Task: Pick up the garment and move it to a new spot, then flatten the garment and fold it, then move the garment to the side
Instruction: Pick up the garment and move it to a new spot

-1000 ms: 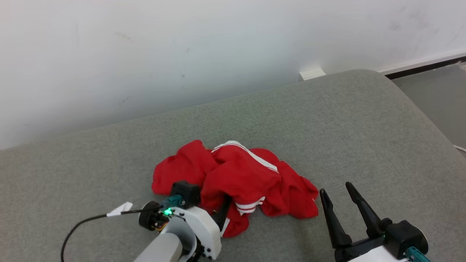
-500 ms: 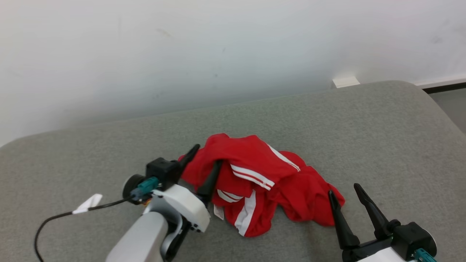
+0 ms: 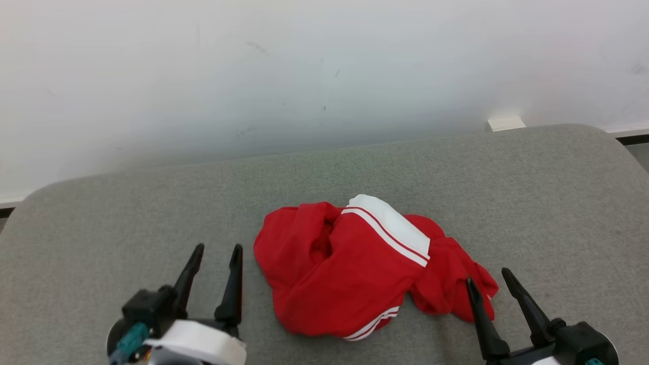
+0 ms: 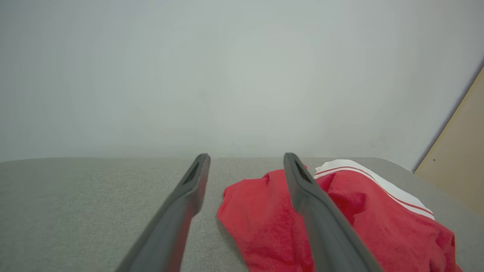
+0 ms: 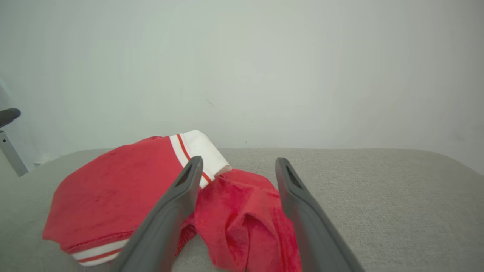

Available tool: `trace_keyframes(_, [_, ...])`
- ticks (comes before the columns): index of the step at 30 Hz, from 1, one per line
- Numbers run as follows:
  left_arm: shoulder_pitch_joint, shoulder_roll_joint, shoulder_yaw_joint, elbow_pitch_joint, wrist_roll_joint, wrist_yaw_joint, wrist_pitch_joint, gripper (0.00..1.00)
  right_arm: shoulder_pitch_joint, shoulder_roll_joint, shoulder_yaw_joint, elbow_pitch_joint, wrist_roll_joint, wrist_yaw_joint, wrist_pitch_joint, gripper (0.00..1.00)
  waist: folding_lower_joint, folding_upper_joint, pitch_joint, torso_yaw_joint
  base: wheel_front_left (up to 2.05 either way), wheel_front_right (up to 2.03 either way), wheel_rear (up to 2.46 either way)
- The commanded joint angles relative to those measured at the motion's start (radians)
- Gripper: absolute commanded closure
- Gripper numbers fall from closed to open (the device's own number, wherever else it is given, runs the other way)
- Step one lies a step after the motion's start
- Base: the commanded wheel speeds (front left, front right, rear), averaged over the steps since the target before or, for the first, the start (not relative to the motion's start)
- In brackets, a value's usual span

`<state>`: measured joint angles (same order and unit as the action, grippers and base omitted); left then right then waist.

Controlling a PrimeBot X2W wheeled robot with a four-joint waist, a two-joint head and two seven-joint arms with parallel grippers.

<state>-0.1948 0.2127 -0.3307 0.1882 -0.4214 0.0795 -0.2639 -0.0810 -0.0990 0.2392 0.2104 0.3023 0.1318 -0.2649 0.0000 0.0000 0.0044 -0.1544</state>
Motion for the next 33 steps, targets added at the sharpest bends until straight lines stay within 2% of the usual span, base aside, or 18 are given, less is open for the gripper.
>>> trace_keyframes(1, [0.044,-0.008,0.027,-0.026,0.028,0.01,0.0,0.0,0.016,-0.011,-0.005,0.0,0.007,-0.002,0.001,0.0,0.0,0.0,0.001,0.002,0.0,0.0,0.0])
trace_keyframes(7, [0.132,-0.052,0.099,-0.067,0.08,0.007,-0.001,0.0,0.036,-0.013,-0.024,-0.003,0.009,-0.002,0.001,0.0,0.0,0.0,0.0,0.003,0.0,0.0,0.0])
trace_keyframes(15, [0.183,-0.117,0.163,-0.086,0.139,-0.051,-0.001,0.0,0.047,-0.011,-0.039,-0.011,0.005,-0.002,0.001,0.0,0.0,0.0,-0.01,-0.001,0.0,0.0,0.0])
trace_keyframes(33, [0.146,-0.156,0.207,-0.052,0.188,-0.123,-0.001,0.0,0.025,-0.009,-0.024,-0.004,0.004,-0.002,0.001,0.0,0.0,0.0,-0.005,-0.008,0.0,0.0,0.0])
